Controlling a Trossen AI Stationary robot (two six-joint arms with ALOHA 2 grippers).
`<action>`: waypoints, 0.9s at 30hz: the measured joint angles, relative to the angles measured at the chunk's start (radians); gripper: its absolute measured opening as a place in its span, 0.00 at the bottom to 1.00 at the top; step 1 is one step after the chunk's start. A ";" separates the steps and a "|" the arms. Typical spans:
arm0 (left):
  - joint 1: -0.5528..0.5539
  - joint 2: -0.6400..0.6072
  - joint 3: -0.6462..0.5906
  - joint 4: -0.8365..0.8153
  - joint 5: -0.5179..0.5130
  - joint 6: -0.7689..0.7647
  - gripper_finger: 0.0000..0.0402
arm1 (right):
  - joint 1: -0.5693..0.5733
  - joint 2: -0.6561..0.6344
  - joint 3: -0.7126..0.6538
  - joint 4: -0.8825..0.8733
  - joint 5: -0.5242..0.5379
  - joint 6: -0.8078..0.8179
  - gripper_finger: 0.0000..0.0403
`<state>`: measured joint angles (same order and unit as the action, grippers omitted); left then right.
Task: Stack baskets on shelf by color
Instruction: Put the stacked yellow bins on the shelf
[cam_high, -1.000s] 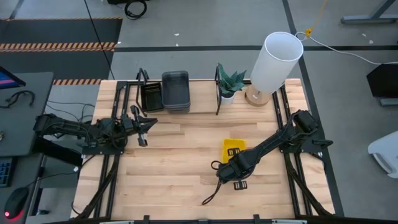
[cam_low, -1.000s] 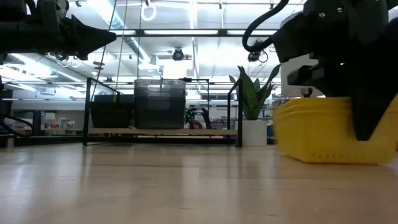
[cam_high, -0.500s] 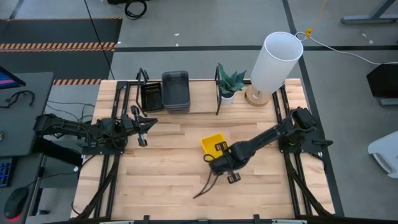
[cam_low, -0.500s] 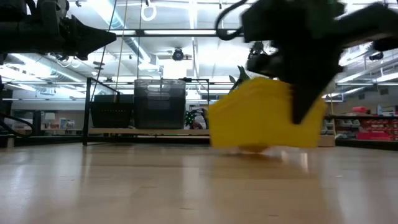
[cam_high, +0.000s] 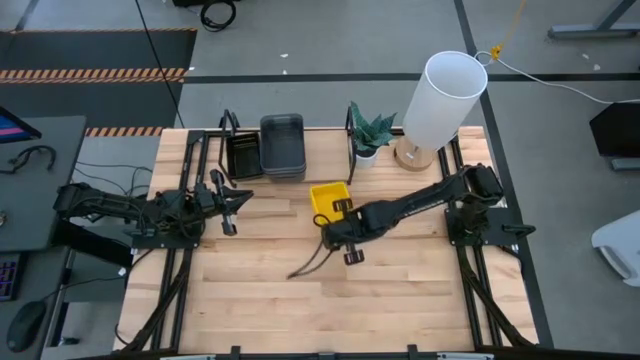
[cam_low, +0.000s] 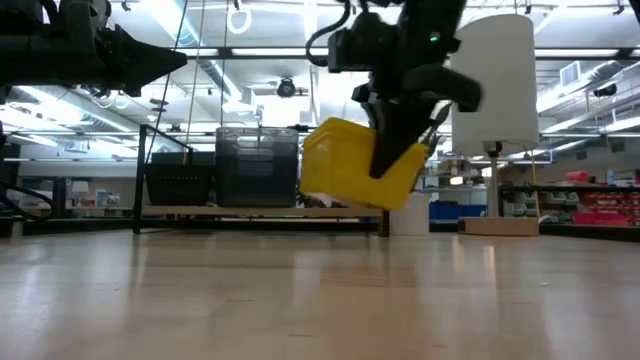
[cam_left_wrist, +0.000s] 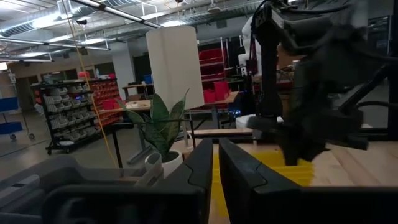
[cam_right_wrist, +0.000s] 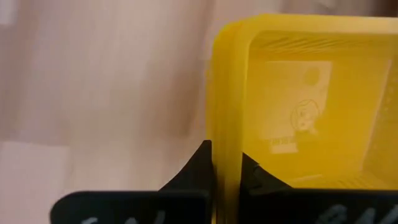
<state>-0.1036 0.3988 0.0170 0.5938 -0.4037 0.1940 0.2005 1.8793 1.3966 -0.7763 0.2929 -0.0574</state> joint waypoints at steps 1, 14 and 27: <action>0.000 0.000 0.000 0.000 0.000 0.000 0.09 | -0.012 0.000 0.005 0.000 0.002 -0.010 0.03; 0.000 0.000 0.001 0.000 0.000 0.000 0.08 | -0.163 0.002 0.009 0.096 0.005 -0.104 0.03; 0.000 0.000 0.001 0.000 0.000 0.000 0.10 | -0.277 0.002 0.009 0.124 0.000 -0.184 0.03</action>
<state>-0.1034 0.3988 0.0177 0.5938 -0.4036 0.1940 -0.0762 1.8812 1.4055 -0.6521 0.2925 -0.2409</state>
